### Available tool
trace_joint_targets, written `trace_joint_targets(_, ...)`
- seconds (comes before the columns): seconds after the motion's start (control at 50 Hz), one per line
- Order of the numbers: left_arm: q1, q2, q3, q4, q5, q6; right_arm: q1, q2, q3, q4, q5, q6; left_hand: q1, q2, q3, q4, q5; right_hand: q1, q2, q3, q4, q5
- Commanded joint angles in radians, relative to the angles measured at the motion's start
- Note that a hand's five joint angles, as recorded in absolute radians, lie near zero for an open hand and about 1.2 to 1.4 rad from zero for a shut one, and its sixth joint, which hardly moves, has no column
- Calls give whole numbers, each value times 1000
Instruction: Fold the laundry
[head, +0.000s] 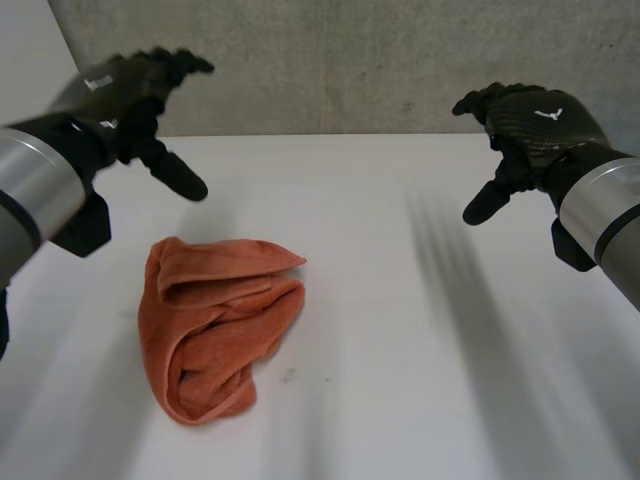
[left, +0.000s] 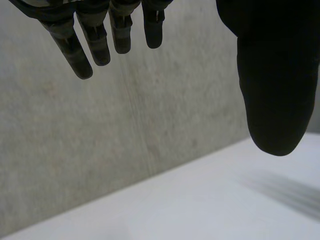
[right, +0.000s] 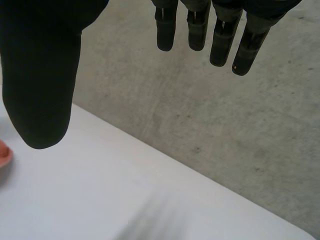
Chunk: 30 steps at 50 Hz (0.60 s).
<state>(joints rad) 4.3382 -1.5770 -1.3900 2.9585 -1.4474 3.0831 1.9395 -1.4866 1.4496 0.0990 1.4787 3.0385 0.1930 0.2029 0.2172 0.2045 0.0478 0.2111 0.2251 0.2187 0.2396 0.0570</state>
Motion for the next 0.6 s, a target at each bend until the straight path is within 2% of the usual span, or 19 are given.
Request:
trace_joint_targets(0.02, -11, -155, -4, -1, -11, 131, 12, 38, 3, 8, -40, -38, 100, 90, 76, 88, 70, -37, -51, -44, -65, -57)
trace_joint_targets(0.06, -31, -249, 2, 1, -21, 237, 25, 42, 3, 7, -40, -55, 114, 105, 90, 103, 85, -37, -51, -44, -65, -57)
trace_joint_targets(0.18, -34, -388, 15, 11, -68, 339, 35, 51, 6, 5, -40, -79, 114, 105, 90, 103, 85, -37, -51, -44, -65, -57)
trace_joint_targets(0.28, -34, -481, 32, 71, -129, 373, 38, 72, 9, 4, -41, -86, 149, 140, 125, 138, 120, -37, -51, -44, -65, -57)
trace_joint_targets(0.36, -31, -531, 34, 154, -171, 390, 39, 104, 11, 4, -41, -86, 516, 506, 491, 504, 486, -37, -51, -44, -65, -57)
trace_joint_targets(0.38, -29, -541, 31, 192, -182, 397, 39, 114, 11, 4, -40, -86, 767, 757, 742, 755, 737, -37, -51, -44, -65, -57)
trace_joint_targets(0.46, -20, -545, 20, 267, -194, 414, 39, 166, 6, 5, -37, -86, 1202, 1193, 1178, 1191, 1173, -37, -51, -44, -65, -57)
trace_joint_targets(0.6, -14, -442, 22, 275, -194, 411, 32, 267, -35, 7, -20, -69, 1203, 1193, 1179, 1192, 1174, -37, -51, -44, -65, -57)
